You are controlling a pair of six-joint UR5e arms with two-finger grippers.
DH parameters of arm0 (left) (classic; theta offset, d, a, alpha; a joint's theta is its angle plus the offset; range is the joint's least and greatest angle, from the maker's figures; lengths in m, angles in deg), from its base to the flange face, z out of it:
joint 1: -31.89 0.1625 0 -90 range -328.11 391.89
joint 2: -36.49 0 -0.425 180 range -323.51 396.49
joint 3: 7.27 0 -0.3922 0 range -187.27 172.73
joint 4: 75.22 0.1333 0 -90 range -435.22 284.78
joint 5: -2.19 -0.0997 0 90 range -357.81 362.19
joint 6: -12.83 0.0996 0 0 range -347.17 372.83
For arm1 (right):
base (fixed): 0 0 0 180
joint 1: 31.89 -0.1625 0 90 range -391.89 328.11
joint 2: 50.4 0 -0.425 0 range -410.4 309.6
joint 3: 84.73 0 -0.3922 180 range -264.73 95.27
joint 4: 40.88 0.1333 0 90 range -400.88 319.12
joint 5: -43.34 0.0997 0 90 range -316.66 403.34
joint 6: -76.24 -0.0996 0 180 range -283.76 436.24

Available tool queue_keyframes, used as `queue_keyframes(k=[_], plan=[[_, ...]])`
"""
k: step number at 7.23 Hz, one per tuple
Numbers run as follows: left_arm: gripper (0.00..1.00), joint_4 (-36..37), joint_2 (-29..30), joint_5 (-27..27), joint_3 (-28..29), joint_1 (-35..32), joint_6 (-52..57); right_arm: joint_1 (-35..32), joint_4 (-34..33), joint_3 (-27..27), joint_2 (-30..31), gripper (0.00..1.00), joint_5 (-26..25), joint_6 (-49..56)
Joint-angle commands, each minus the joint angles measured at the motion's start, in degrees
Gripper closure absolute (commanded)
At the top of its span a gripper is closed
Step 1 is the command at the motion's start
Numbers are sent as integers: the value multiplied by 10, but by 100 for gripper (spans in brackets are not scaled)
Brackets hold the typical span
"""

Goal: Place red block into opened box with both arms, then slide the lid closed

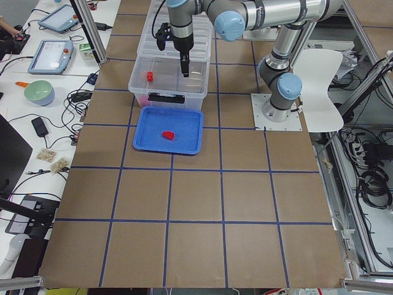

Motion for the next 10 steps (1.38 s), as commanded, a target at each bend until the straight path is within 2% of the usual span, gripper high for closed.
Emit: queue_keyframes(k=[1, 3, 4, 5, 7, 8, 10], plan=[[0, 73, 58, 4, -18, 38, 86, -11, 2, 8, 2, 0, 1, -1], [0, 157, 107, -3, -47, 77, 163, -25, 56, 60, 30, 0, -1, -3], [0, 198, 127, -2, -61, 93, 169, -25, 97, 91, 47, 0, -3, -20], [0, 250, 152, -2, -78, 94, 227, -25, 124, 114, 59, 0, -2, -39], [0, 257, 179, 0, -85, 95, 231, -26, 144, 121, 76, 0, -4, -75], [0, 293, 194, 3, -88, 95, 236, -27, 141, 119, 73, 0, -2, -77], [0, 297, 222, -1, -90, 95, 239, -37, 143, 118, 75, 0, -3, -77]])
